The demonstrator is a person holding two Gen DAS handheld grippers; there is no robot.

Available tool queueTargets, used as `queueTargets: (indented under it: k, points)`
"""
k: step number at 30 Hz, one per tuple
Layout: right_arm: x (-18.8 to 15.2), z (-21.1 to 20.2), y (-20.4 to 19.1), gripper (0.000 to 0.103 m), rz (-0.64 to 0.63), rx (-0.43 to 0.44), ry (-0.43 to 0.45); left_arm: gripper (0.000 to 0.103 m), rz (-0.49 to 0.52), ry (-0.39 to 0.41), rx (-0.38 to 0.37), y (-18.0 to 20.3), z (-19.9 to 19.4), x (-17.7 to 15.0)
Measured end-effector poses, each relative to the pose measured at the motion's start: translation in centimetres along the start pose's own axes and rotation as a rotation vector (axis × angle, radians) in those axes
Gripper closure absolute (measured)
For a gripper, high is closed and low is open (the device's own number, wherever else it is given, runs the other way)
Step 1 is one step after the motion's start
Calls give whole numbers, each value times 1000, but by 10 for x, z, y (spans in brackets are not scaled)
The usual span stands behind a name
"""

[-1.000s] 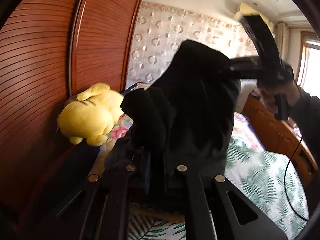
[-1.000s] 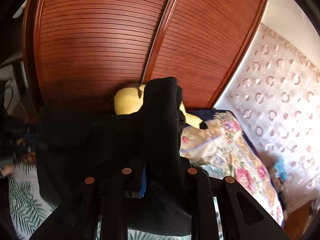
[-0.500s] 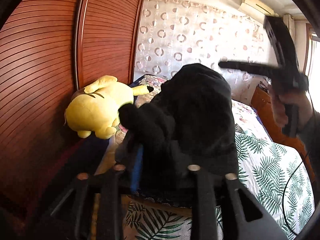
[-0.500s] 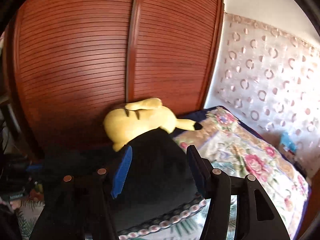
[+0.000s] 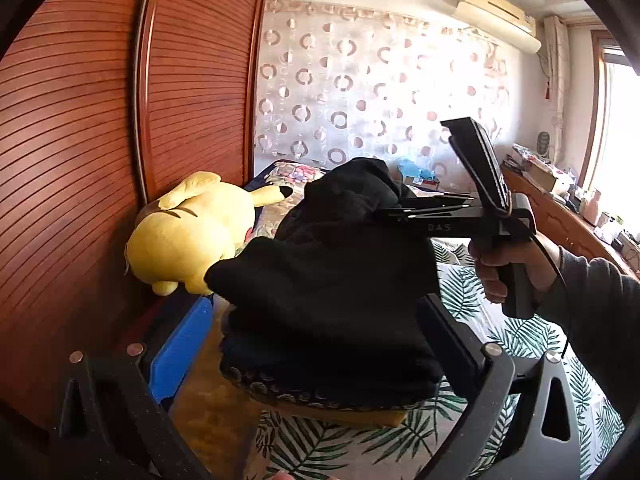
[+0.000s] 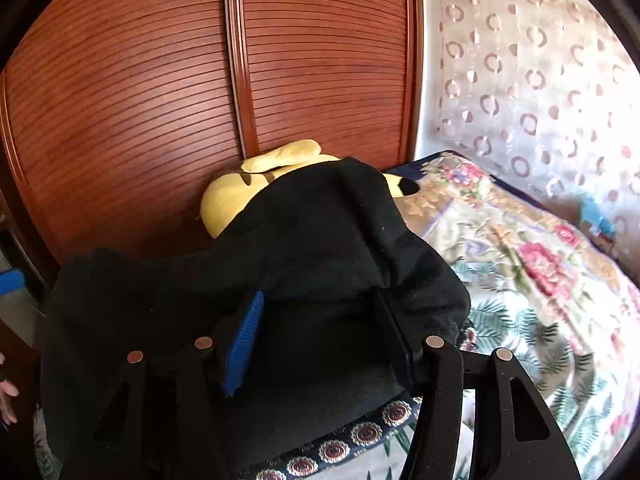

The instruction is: Fold small clothes

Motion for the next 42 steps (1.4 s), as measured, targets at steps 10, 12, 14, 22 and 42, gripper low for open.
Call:
queueTargets:
  k: [10,12,14,22,42]
  points:
    - [-68,-98,-44,44,79,-63,99,1,57,24,-5,23,-15,2]
    - [-86,-114,-49,44,104,-78,112,1,69,30,-19,29,-18,1]
    - [-105,-130,-53,42,124,-98,124,1,80,32,-32,36,-20,-1]
    - [-171,-189,-76,27,220,-169,173,1,142,29,-88,73,-25,-8]
    - [-280,-313,-141,17,489,-443,268,1,279,45,-189,178,-57,-18]
Point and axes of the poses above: each gripper's, at about its wrist camera, not at the fingertips, and z roughly the way its jaws point, y to its right, x to its top, the point moved 3 cm from there along z, roughly the way its jaws point, and after that the axes turned 13 degrees about -y, right-handed, at the moved point
